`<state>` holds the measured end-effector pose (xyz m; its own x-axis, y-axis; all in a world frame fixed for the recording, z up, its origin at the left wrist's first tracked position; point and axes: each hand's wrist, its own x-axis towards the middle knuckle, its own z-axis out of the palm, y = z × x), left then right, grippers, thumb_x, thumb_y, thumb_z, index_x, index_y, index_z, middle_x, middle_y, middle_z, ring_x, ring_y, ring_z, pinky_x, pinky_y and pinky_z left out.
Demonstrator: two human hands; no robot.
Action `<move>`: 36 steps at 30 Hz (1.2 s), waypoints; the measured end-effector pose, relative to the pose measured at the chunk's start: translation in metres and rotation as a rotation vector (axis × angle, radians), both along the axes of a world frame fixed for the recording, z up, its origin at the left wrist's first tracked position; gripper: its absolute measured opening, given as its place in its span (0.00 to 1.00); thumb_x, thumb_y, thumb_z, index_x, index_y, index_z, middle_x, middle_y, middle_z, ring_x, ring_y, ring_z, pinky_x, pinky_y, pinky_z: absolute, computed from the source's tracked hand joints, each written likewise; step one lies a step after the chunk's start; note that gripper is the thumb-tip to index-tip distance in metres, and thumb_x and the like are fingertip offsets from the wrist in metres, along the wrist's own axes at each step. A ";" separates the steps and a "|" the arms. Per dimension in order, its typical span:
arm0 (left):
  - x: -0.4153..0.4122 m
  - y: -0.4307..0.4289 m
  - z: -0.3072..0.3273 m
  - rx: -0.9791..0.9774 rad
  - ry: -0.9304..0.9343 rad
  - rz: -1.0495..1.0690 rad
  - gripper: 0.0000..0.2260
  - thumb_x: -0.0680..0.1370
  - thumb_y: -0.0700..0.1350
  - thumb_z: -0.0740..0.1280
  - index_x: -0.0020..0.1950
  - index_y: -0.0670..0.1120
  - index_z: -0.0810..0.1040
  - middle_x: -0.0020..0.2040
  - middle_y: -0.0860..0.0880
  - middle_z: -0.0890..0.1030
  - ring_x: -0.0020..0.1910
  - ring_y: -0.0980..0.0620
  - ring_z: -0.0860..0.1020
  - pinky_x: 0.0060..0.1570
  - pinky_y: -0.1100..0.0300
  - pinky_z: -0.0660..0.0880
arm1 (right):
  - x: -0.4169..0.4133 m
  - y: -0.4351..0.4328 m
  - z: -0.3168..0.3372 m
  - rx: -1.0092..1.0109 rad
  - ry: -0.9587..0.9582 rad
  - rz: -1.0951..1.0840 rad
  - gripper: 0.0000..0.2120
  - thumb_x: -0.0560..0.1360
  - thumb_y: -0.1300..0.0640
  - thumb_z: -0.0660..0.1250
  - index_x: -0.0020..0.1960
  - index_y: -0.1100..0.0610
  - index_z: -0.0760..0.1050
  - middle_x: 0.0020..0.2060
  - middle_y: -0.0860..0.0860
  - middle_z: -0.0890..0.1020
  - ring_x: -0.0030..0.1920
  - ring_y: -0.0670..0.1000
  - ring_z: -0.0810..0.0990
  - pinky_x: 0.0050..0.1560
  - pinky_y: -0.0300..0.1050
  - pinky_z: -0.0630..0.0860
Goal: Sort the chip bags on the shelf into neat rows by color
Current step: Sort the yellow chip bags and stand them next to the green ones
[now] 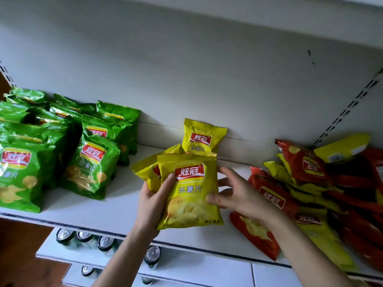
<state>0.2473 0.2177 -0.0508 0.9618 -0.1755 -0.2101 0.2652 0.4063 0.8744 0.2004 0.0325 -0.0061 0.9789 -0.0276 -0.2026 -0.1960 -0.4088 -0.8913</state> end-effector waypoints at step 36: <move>0.027 0.009 0.002 -0.046 0.118 -0.244 0.17 0.74 0.57 0.61 0.53 0.47 0.79 0.45 0.45 0.85 0.43 0.47 0.84 0.39 0.52 0.81 | -0.007 0.036 -0.037 -0.059 -0.224 -0.173 0.29 0.67 0.57 0.75 0.57 0.38 0.63 0.44 0.44 0.78 0.41 0.41 0.79 0.45 0.41 0.78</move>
